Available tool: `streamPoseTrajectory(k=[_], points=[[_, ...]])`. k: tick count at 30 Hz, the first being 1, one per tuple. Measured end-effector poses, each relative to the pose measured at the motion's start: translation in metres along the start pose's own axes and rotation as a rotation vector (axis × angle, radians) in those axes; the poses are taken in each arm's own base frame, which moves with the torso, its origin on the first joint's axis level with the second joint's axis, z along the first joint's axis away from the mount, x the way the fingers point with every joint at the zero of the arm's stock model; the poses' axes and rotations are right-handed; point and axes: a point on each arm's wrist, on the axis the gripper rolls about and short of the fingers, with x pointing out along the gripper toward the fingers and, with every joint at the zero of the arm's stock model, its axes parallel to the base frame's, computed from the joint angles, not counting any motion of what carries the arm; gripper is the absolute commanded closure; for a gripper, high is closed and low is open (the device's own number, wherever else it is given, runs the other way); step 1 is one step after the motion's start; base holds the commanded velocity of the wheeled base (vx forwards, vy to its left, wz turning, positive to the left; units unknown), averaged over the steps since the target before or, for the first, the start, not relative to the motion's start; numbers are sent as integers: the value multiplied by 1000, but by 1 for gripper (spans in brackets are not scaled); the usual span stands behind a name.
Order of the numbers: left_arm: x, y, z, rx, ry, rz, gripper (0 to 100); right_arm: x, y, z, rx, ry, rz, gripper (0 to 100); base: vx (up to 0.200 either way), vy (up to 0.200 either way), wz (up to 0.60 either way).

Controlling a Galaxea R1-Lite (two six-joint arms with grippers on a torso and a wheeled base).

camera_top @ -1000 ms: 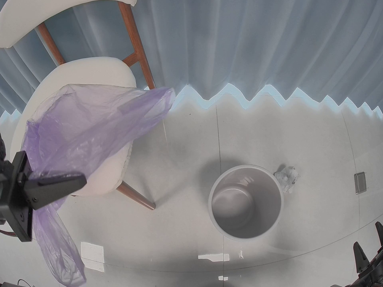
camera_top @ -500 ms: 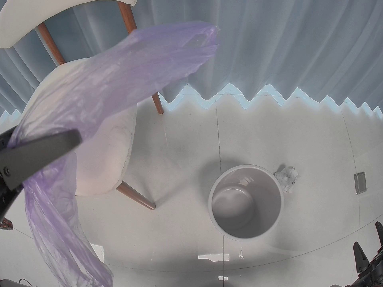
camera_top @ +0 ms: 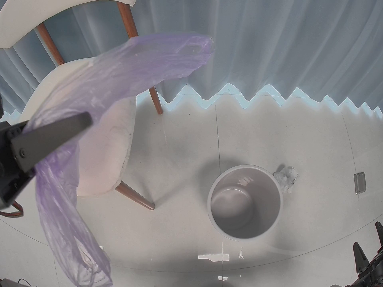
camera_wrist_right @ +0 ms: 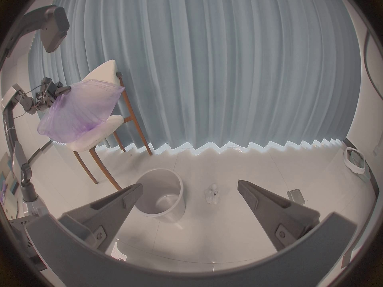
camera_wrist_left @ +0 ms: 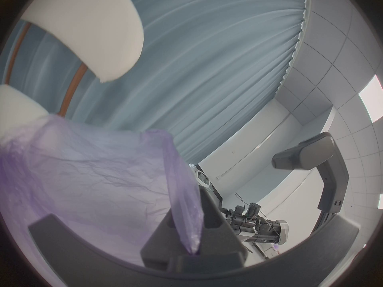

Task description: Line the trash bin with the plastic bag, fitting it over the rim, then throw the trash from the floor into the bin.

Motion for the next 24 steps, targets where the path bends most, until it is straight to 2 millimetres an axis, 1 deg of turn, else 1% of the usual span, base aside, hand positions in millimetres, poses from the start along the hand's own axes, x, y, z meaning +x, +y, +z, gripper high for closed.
streamPoseTrajectory(k=[3, 7, 13, 16, 20, 24], points=[[9, 9, -10, -17, 24, -11, 100, 0, 0, 0, 0, 0, 0, 0, 0, -200, 0], [20, 18, -20, -7, 14, -34, 100, 0, 0, 0, 0, 0, 0, 0, 0, -200, 0], [32, 29, -28, 35, -38, -68, 100, 0, 0, 0, 0, 0, 0, 0, 0, -200, 0], [36, 34, -36, 26, -28, -68, 100, 0, 0, 0, -1, 0, 0, 0, 0, -200, 0], [40, 38, -42, 7, -7, -69, 100, 0, 0, 0, -1, 0, -1, 0, 0, -200, 0], [43, 36, -47, -7, 11, -87, 100, 0, 0, 0, -1, 0, 0, 0, 0, -200, 0]])
